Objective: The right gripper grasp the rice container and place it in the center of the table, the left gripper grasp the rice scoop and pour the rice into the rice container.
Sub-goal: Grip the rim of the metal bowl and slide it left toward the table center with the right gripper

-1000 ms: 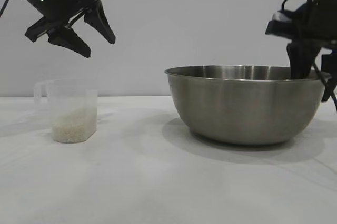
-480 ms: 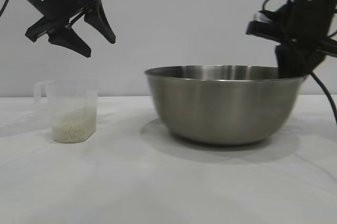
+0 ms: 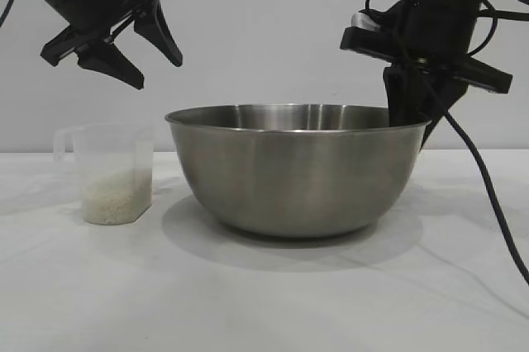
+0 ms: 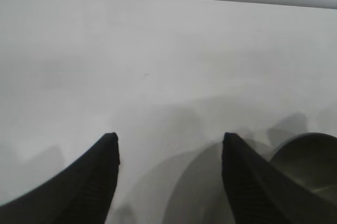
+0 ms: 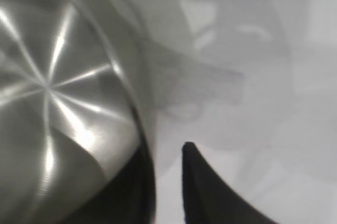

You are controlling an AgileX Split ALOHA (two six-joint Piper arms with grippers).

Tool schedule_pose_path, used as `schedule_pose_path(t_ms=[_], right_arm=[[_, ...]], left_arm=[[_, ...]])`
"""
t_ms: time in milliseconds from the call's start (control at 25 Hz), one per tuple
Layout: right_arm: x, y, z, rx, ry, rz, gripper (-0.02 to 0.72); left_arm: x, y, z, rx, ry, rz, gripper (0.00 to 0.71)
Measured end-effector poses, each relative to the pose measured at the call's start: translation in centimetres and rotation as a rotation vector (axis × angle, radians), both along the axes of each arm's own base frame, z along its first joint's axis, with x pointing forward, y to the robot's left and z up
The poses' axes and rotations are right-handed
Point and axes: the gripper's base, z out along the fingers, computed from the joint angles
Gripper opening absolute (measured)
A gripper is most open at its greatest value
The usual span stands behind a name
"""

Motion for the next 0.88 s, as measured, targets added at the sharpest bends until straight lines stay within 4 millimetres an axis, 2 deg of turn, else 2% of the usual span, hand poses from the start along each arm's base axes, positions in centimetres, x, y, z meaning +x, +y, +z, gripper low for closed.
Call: schedule_pose_path(t_ms=[120, 200, 320, 360, 560, 880], right_arm=[[0.2, -0.2, 0.8, -0.027, -0.001, 0.022, 0.407], [0.5, -0.2, 1.5, -0.031, -0.013, 0.030, 0.465], [1.0, -0.2, 2.4, -0.039, -0.046, 0.037, 0.452], [1.1, -0.2, 2.8, -0.045, -0.061, 0.040, 0.494], [0.7, -1.1, 5.2, -0.099, -0.130, 0.061, 0.477], [0.6, -5.7, 9.1, -0.101, -0.210, -0.059, 0.477]], left_arm=[[0.0, 0.0, 0.0, 0.000, 0.000, 0.000, 0.398], [0.0, 0.0, 0.0, -0.001, 0.000, 0.001, 0.398], [0.0, 0.0, 0.0, -0.001, 0.000, 0.001, 0.398], [0.0, 0.0, 0.0, -0.001, 0.000, 0.001, 0.398], [0.0, 0.0, 0.0, -0.003, 0.001, 0.003, 0.398], [0.0, 0.0, 0.0, -0.013, 0.003, 0.010, 0.398]])
